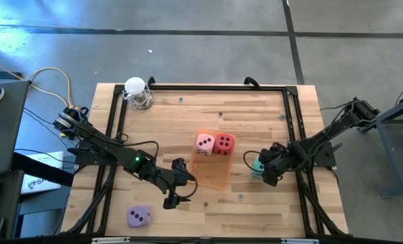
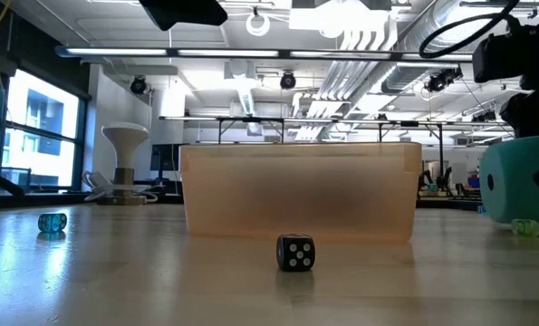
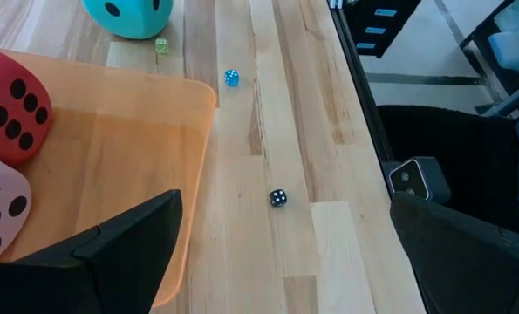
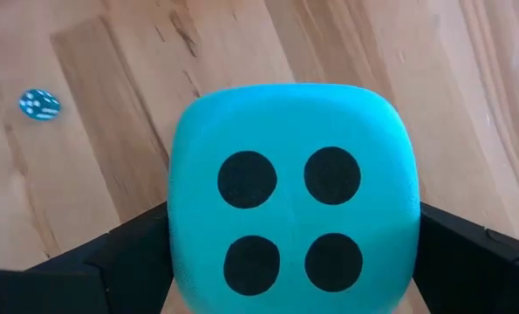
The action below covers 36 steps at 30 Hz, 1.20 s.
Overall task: Pick & Place Dice
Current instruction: Put the large blue die into the orange bin
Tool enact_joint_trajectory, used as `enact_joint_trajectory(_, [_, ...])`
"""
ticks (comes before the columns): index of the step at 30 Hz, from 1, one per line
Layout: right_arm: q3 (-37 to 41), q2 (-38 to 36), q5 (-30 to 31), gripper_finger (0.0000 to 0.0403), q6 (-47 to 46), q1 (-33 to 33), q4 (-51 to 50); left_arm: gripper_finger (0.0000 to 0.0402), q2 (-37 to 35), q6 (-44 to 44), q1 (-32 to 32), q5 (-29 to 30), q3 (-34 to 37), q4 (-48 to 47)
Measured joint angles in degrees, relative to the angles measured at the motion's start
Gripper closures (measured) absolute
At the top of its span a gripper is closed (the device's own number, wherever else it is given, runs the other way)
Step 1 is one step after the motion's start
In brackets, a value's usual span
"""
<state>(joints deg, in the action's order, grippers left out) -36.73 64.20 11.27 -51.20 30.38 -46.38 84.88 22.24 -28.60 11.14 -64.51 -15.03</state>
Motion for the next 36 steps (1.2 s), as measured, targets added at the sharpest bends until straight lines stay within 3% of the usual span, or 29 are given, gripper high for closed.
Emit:
enact_joint_trajectory(7, [0.0, -1.61, 0.83, 0.0031, 3.59, -0.01, 4.24, 0.0002, 0.0, 0.0, 0.0, 0.0, 0.0, 0.02])
enact_joint_trajectory(17, [0.0, -4.02, 0.27, 0.0029, 17.06, -0.36, 23.32, 0.0002, -0.02, -1.89, -0.01, 0.02, 0.0, 0.07])
enact_joint_trajectory(27, [0.0, -3.83, -1.02, 0.0027, 35.77, -9.29, 38.83, 0.0002, -0.02, -1.84, 0.74, 0.04, 0.0, 0.04])
enact_joint_trajectory(36, [-0.05, 3.87, -2.87, 0.0027, 37.89, -15.12, 48.22, 0.0002, -0.02, -1.76, 0.57, 0.02, 0.0, -0.85])
